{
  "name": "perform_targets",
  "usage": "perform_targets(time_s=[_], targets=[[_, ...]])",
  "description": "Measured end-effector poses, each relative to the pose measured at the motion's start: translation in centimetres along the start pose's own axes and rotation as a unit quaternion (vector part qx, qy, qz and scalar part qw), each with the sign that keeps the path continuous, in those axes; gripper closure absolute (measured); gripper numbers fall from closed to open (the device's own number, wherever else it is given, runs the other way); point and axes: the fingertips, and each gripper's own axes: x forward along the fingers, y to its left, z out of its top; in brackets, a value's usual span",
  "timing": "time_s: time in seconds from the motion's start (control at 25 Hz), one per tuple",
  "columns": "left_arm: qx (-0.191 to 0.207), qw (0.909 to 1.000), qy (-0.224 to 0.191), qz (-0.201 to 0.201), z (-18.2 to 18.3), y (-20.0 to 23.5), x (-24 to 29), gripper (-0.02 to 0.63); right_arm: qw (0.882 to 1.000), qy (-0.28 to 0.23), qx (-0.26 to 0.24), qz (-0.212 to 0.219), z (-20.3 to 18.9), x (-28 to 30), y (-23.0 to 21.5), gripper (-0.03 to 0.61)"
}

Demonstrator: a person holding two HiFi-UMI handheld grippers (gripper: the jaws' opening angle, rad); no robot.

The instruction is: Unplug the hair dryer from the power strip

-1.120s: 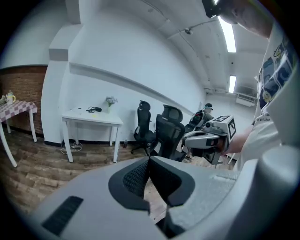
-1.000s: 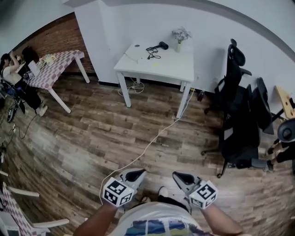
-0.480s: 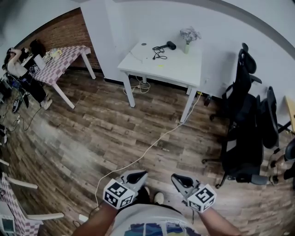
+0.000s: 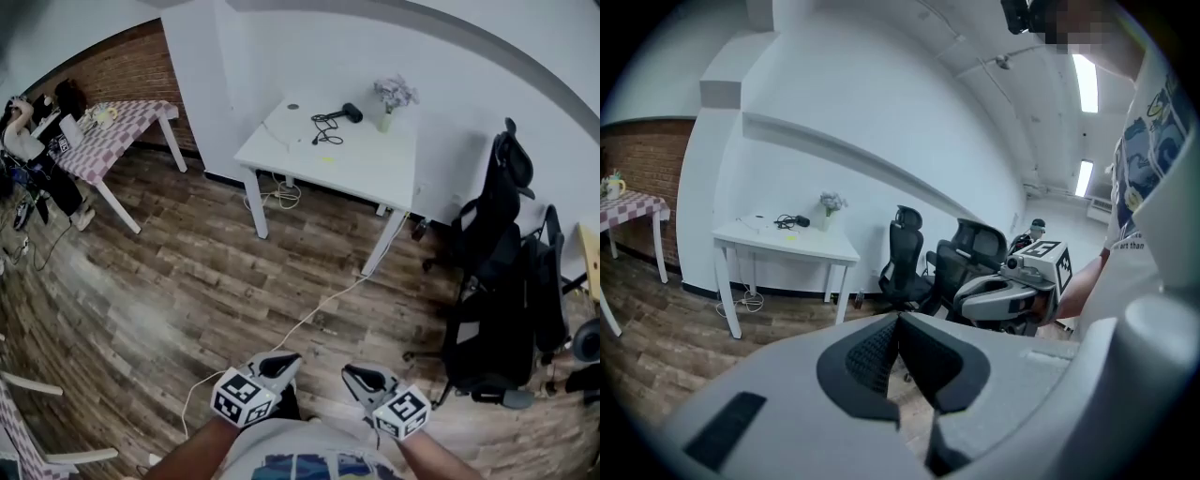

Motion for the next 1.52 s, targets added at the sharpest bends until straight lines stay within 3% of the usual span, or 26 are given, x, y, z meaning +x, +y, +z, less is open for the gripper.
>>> perform_targets(time_s=[0.2,0.56,1.12,1.52], targets=[[0.005,0.9999,-0.009,0.006,3.8,7.2,1.3,0.611,1.000,0.025,0.002,-0.008,4.6,5.3,-3.1,0.561],[0.022,0.9995,-0.018,0.012,8.8,18.7,2.5,0.558,1.000,0.007,-0.020,-0.017,9.9,14.7,-8.0,0.560],[-0.003,0.9994,-0.028,0.021,12.4,27.9,6.7,0.518,1.000,0.015,-0.013,-0.009,13.4,23.0,-14.7,0.560],[-0.005,0.9979,-0.014,0.063,18.3,36.2,13.0,0.483,0.999,0.016,-0.018,0.023,17.6,29.8,-25.7,0.558]])
